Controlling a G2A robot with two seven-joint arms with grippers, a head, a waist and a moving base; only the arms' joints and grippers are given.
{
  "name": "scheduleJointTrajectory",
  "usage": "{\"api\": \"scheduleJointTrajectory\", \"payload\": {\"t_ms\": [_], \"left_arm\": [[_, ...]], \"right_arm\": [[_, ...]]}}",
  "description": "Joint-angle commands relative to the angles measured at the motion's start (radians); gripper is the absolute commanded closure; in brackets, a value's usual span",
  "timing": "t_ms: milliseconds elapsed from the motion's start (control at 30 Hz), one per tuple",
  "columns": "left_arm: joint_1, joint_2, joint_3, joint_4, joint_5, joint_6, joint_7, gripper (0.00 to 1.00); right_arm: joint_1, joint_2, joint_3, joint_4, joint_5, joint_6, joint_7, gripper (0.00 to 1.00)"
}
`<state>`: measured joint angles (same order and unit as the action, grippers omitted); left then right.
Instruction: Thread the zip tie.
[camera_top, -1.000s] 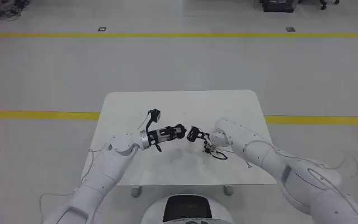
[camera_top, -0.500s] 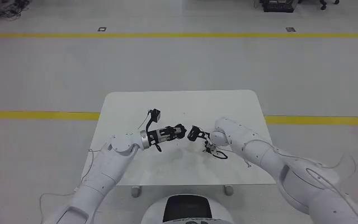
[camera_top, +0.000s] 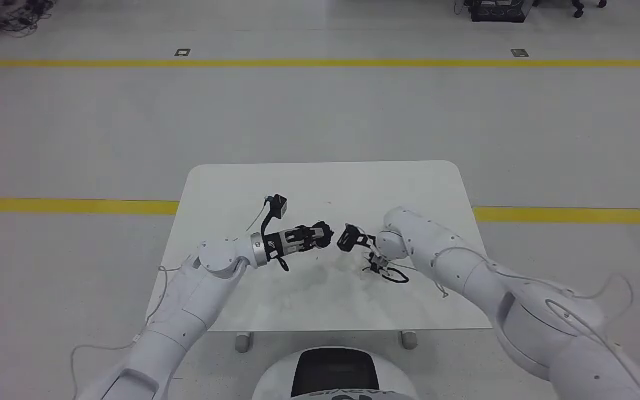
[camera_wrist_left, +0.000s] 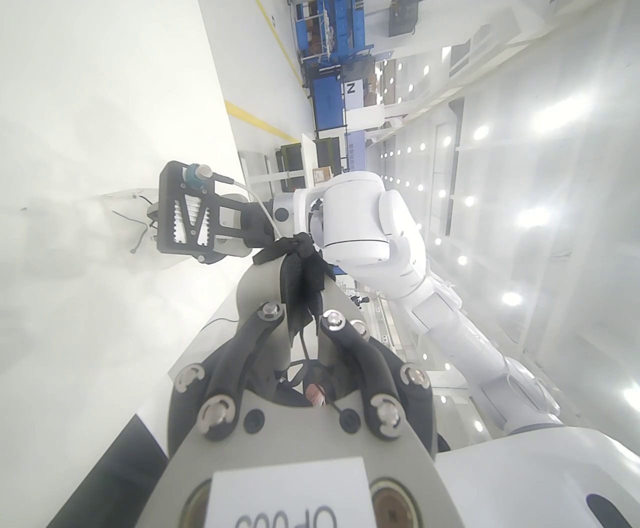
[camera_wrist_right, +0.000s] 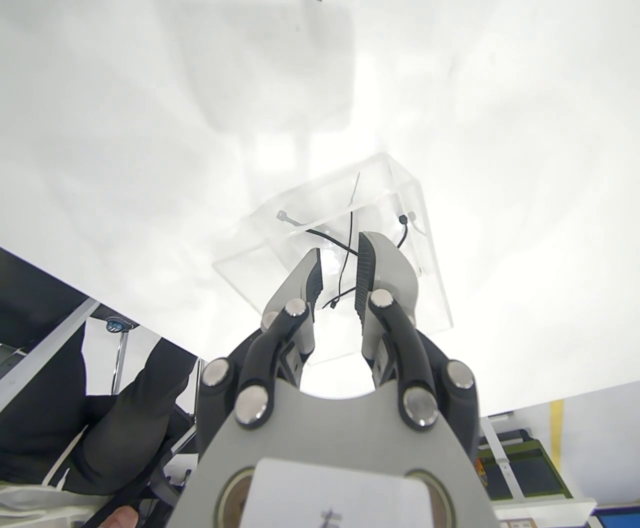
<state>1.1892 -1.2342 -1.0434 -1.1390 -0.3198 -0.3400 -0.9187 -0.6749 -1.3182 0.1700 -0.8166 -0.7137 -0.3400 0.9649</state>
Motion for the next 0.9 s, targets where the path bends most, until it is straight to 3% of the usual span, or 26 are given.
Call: {"api": "scheduleJointTrajectory", "payload": {"t_ms": [0,867], "left_arm": [[0.0,0.0,0.0,0.0,0.0,0.0,0.0,1.0],[0.0,0.0,0.0,0.0,0.0,0.0,0.0,1.0]], "right_arm": [[0.0,-0.005,0.0,0.007,0.0,0.0,0.003,0.85],[-0.004,-0.046,0.0,0.079,-0.019,0.0,-0.006,0.94]]}}
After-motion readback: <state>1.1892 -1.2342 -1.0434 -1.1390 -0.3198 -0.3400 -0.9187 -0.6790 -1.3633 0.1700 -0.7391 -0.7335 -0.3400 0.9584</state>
